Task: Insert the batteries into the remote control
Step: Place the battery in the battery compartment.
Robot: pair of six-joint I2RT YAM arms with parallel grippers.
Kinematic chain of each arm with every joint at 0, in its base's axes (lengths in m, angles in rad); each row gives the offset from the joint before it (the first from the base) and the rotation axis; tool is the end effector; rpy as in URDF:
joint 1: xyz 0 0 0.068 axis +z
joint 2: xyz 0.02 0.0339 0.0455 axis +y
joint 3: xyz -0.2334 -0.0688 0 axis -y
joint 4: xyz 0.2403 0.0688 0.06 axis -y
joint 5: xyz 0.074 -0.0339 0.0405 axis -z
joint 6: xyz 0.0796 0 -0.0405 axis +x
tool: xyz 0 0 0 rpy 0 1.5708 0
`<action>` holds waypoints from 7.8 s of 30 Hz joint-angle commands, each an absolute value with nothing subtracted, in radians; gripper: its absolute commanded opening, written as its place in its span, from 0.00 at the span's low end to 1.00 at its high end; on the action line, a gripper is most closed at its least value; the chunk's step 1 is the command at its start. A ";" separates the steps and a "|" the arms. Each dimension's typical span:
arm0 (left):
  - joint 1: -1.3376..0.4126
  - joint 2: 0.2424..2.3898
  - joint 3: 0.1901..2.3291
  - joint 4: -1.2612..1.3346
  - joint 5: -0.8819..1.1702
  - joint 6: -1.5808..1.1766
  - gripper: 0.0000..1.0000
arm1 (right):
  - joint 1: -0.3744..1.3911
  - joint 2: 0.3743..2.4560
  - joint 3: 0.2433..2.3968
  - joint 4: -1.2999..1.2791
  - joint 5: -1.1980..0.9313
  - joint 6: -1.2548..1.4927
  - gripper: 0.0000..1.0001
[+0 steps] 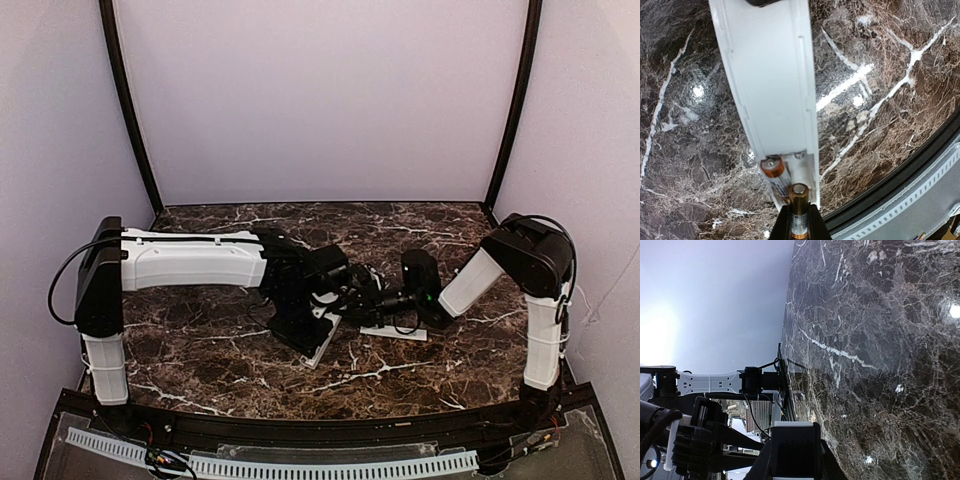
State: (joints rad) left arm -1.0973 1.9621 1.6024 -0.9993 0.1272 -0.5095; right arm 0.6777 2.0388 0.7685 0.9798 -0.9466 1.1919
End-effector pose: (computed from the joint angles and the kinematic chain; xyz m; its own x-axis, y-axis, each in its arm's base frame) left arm 0.1676 -0.3492 0.1513 -0.8257 0.5505 -0.1230 0.5638 0.7985 -0.2108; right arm 0.2471 0.2818 0.0755 -0.9857 -0.0963 -0.1385 -0.1523 0.1550 0.9761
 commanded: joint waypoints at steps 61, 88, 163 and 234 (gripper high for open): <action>-1.074 1.999 1.693 -1.073 0.101 -0.499 0.03 | 0.706 2.121 0.808 1.082 -0.934 1.259 0.00; -1.074 2.035 1.696 -1.066 0.093 -0.495 0.18 | 0.706 2.134 0.807 1.144 -0.951 1.304 0.00; -1.230 1.704 1.090 -0.381 0.022 0.803 0.21 | 0.676 2.099 0.905 0.695 -1.074 0.927 0.00; -1.081 1.619 1.046 -0.254 -0.029 -0.309 0.17 | 0.666 2.068 0.861 0.729 -1.028 0.922 0.00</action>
State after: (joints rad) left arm -1.0920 1.5990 1.0679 -0.2382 -0.1081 -0.1249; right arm 0.6685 2.0960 0.8829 0.7105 -1.0565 0.9470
